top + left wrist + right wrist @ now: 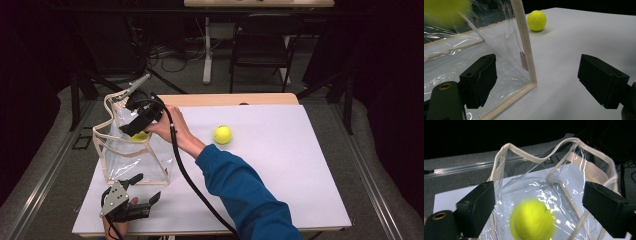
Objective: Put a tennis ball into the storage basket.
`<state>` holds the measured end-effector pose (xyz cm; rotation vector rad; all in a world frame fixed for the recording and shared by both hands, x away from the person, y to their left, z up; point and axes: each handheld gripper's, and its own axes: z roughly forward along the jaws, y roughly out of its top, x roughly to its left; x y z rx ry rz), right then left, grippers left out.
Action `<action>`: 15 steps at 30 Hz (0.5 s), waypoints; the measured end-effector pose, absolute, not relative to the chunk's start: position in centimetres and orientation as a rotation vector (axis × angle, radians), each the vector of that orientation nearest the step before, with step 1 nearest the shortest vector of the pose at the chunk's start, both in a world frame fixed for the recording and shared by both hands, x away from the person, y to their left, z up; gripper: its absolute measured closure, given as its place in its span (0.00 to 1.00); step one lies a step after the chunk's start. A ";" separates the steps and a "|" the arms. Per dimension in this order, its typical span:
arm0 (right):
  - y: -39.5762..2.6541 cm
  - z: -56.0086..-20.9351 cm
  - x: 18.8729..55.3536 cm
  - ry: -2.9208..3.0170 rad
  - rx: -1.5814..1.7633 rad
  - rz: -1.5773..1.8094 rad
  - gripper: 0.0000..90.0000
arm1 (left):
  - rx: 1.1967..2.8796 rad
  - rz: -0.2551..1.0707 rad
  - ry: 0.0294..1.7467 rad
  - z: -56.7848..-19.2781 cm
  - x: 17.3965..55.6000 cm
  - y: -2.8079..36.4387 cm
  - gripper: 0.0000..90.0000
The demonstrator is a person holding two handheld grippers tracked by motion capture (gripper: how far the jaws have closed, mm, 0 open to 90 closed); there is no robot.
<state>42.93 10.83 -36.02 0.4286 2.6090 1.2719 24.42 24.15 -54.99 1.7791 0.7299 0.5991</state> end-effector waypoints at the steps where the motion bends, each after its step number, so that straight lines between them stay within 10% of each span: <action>1: 10.8 -36.0 42.9 2.609 0.429 1.272 0.11 | 1.780 0.600 0.728 -55.0 24.4 24.2 0.18; 15: 4.5 -34.3 42.0 2.550 0.460 1.350 0.00 | 1.783 0.617 0.722 -54.8 24.1 23.9 0.18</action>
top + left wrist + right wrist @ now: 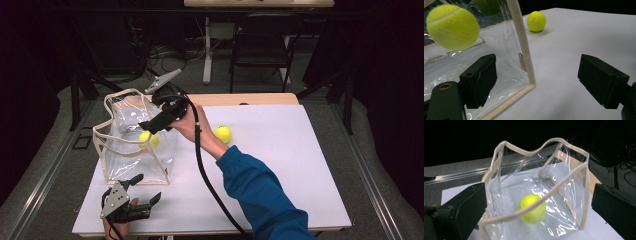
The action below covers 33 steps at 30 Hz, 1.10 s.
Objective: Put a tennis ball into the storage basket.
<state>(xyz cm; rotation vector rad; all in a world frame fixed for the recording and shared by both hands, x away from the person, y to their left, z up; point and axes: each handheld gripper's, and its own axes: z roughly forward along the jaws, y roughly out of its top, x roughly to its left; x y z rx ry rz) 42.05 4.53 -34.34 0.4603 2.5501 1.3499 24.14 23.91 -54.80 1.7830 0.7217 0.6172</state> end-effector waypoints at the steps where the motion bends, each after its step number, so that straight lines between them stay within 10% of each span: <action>1: 4.5 -34.3 42.0 2.550 0.460 1.350 0.00 | 1.780 0.615 0.723 -54.8 24.1 23.9 0.18; 33: -4.8 -40.0 40.0 2.613 0.551 1.208 0.00 | 1.791 0.622 0.728 -54.8 24.0 23.7 0.18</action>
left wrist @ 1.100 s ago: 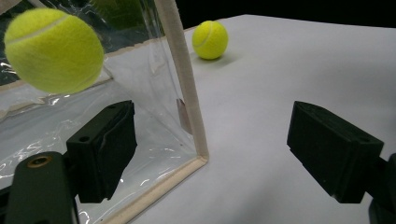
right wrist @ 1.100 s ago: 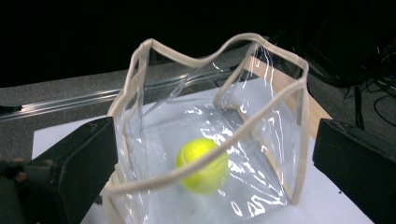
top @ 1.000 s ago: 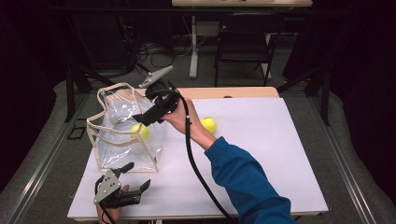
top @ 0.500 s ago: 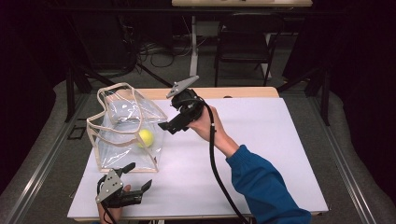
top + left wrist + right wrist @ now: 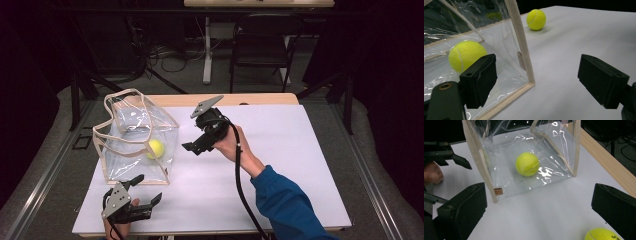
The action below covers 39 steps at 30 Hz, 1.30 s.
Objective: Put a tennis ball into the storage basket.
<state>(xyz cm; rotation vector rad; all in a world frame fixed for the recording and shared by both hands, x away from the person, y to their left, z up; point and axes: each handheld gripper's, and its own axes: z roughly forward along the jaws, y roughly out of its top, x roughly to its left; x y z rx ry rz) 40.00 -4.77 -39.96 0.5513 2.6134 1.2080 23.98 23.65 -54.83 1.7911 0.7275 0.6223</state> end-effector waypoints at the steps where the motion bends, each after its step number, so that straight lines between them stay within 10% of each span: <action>1: -5.0 -40.2 39.9 2.615 0.556 1.206 0.00 | 1.790 0.624 0.731 -54.8 24.0 23.7 0.18; 39: -13.4 -50.7 35.9 2.613 0.713 1.115 0.00 | 1.808 0.636 0.747 -55.0 24.3 23.7 0.18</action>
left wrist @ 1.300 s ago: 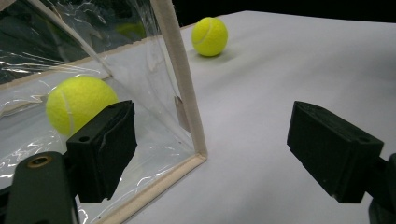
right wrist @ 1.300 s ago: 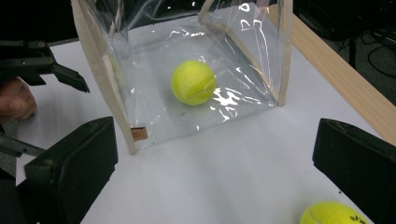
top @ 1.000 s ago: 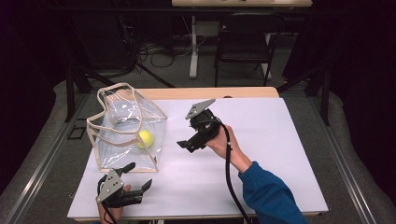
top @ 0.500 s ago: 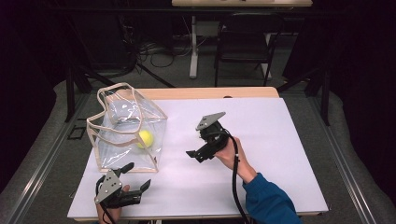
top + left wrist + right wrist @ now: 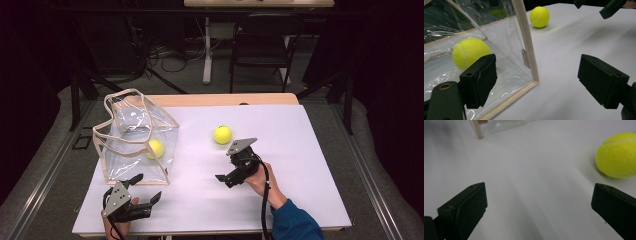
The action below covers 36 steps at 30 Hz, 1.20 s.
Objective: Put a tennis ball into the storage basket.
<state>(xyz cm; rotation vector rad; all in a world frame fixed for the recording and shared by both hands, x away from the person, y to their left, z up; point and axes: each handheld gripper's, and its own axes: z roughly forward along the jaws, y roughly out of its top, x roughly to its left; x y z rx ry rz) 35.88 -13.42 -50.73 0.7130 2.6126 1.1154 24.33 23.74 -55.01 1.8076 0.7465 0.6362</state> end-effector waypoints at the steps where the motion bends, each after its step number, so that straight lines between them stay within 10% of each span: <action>1: -13.8 -51.0 35.8 2.606 0.726 1.095 0.00 | 1.807 0.638 0.745 -55.0 24.3 23.7 0.18; 36: -14.9 -50.1 41.4 2.495 0.876 0.964 0.00 | 1.795 0.638 0.733 -55.0 24.2 23.8 0.18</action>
